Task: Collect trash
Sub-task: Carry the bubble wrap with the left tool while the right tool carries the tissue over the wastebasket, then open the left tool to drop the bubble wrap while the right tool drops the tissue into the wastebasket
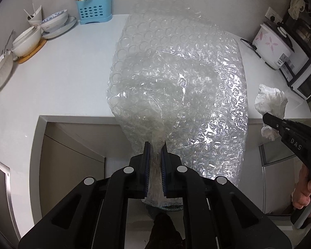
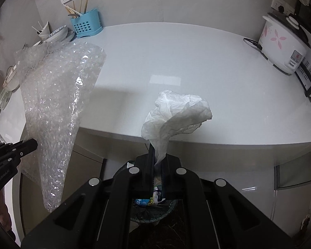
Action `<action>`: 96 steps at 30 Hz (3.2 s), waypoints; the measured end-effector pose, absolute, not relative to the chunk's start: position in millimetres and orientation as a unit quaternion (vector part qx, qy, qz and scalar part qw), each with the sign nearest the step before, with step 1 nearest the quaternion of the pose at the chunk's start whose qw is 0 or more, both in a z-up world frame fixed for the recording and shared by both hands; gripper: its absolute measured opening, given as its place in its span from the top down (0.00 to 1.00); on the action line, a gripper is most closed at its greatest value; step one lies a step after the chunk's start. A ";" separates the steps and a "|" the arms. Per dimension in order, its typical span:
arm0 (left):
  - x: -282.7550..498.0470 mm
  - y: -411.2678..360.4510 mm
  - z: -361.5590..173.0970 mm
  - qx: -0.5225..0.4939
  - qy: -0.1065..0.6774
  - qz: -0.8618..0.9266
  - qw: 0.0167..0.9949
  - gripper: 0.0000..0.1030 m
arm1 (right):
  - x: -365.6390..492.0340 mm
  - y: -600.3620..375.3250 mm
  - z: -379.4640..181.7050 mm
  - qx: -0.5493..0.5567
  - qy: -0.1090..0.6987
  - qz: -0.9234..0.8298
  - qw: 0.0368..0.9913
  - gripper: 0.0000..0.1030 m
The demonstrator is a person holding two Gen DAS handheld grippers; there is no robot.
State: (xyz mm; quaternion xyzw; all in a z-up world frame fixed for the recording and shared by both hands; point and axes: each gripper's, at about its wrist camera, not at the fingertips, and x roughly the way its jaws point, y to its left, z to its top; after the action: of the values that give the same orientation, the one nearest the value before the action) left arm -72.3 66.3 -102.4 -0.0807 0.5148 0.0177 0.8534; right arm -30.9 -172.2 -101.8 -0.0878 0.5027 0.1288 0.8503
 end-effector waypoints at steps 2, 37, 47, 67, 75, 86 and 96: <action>-76.6 64.3 -105.8 -0.078 0.516 0.017 0.853 0.92 | -37.5 -171.6 -105.4 -0.091 0.502 0.131 0.850 0.96; -98.5 33.5 -245.3 -0.052 0.598 0.037 0.799 0.92 | -79.6 -189.8 -217.4 -0.074 0.561 0.144 0.811 0.96; -87.7 25.0 -307.1 -0.062 0.629 0.027 0.775 0.92 | -75.3 -198.9 -262.1 -0.066 0.588 0.146 0.793 0.96; -64.2 11.9 -362.6 -0.030 0.679 0.002 0.734 0.91 | -70.0 -197.5 -328.4 -0.076 0.630 0.153 0.758 0.96; -42.9 17.6 -358.3 -0.026 0.685 -0.010 0.728 0.78 | -62.3 -190.0 -327.5 -0.075 0.636 0.150 0.753 0.96; -47.4 29.9 -329.9 -0.044 0.636 0.012 0.770 0.23 | -61.6 -188.0 -318.6 -0.071 0.631 0.160 0.755 0.95; -55.9 59.9 -295.0 -0.083 0.585 0.033 0.806 0.06 | -61.0 -156.8 -343.5 -0.073 0.634 0.186 0.747 0.95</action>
State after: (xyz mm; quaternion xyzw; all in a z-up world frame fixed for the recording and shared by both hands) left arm -55.9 59.9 -295.0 -0.0826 0.5846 0.0333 0.8064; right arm -61.0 -156.8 -343.5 -0.0733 0.6340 0.1857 0.7471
